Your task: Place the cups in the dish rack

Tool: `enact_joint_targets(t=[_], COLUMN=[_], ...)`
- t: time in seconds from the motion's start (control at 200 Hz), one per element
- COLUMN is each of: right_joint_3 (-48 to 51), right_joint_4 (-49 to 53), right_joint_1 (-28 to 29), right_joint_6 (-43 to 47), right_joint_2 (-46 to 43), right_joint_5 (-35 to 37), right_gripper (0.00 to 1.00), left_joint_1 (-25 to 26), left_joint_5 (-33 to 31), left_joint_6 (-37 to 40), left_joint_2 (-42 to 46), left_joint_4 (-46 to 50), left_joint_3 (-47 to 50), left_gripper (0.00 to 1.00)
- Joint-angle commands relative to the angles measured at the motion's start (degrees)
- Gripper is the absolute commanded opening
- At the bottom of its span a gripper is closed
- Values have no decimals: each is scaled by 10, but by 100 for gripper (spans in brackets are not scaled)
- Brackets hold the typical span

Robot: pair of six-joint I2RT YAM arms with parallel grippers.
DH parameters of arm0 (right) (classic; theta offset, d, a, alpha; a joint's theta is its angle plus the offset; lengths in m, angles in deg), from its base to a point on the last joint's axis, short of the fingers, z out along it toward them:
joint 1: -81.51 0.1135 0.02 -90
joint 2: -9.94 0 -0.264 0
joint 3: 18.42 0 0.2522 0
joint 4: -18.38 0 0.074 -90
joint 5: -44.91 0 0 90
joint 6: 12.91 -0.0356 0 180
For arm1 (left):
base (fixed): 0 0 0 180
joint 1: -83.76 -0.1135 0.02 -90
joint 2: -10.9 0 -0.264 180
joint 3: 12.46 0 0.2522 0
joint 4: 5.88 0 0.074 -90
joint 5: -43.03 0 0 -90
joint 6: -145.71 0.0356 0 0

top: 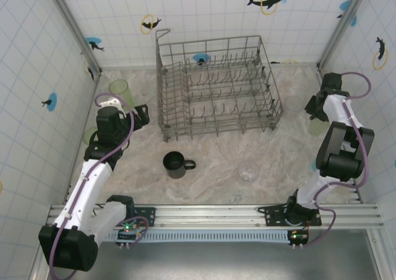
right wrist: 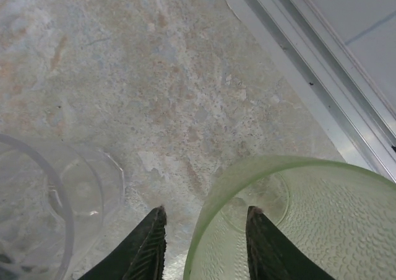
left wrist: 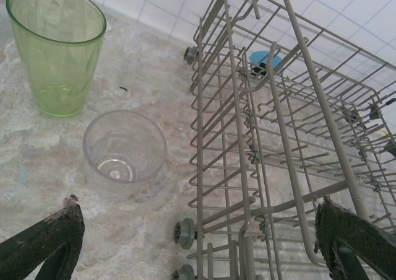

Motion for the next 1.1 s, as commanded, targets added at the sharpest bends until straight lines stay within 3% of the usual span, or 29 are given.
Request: enact_joint_targets(t=[0.0,0.255,0.716,0.851,1.091], right_joint_3=[-21,-19,-106,-155,-272], right_joint_4=[12,13,49,66,111], right_joint_1=[-1,-1,12,54,113], right_joint_6=[-3,-2,-3,18,36], right_joint_2=[12,10,-17,-17,5], right_joint_5=[1,-5,-11,31,40], right_gripper=[30,0,0,0,0], left_joint_1=[1,1,1,1,1], left_joint_5=[-11,-15,-7,-23,-34], left_joint_6=[5,7,13,-3,-34], left_joint_2=[7,5,-5,-1,-8], left_joint_4=[14,20,37,38,10], left_joint_3=[-12,-16,-65,-81,-100], left_gripper=[98,98,98,98,98])
